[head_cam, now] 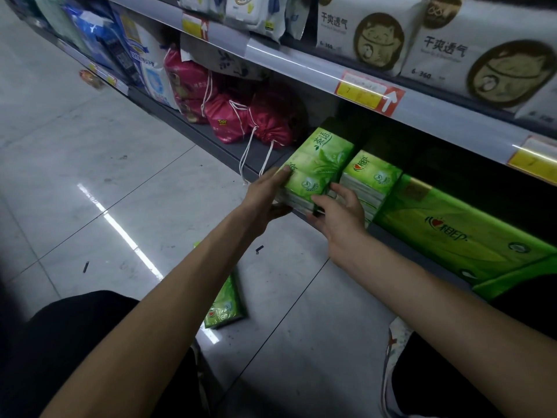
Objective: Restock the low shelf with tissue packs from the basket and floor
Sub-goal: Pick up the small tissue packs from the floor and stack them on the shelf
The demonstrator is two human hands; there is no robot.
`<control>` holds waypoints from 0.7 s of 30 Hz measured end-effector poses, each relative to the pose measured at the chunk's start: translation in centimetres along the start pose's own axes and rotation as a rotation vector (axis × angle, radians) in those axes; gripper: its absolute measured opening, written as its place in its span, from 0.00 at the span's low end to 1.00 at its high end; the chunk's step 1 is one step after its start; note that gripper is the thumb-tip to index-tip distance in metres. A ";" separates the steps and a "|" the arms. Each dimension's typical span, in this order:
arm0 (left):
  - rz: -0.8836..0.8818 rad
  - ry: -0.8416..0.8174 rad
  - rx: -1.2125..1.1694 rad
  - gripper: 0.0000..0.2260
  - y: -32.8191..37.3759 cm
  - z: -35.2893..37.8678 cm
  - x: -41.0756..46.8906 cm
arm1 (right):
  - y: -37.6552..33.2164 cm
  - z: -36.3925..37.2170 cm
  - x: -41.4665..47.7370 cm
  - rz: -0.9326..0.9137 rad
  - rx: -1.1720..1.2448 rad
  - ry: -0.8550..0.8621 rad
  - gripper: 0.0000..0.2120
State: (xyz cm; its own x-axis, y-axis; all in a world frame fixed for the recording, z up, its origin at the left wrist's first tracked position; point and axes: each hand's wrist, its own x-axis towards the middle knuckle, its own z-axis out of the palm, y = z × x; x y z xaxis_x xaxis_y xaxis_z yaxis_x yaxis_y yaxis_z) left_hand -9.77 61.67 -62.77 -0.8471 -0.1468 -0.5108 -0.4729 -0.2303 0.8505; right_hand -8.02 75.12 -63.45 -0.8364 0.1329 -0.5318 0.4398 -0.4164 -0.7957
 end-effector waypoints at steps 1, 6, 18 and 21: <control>-0.009 0.013 -0.018 0.20 -0.2 0.0 0.0 | 0.1 0.0 0.1 -0.008 -0.003 0.012 0.20; -0.055 0.070 -0.155 0.09 -0.5 -0.1 -0.1 | 0.0 0.1 0.4 -0.013 -0.014 0.075 0.19; 0.076 0.103 -0.008 0.10 0.3 0.6 1.0 | -0.8 0.3 1.0 -0.022 -0.106 0.120 0.04; 0.058 0.090 -0.010 0.15 0.6 1.1 1.6 | -1.2 0.1 0.7 -0.044 -0.167 0.062 0.15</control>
State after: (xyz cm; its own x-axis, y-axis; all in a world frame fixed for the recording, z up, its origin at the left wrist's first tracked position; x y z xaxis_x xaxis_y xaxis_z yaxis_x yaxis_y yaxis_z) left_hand -11.70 62.40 -63.00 -0.8475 -0.2461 -0.4703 -0.4208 -0.2284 0.8779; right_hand -9.18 75.59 -62.87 -0.8363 0.2050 -0.5085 0.4560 -0.2549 -0.8527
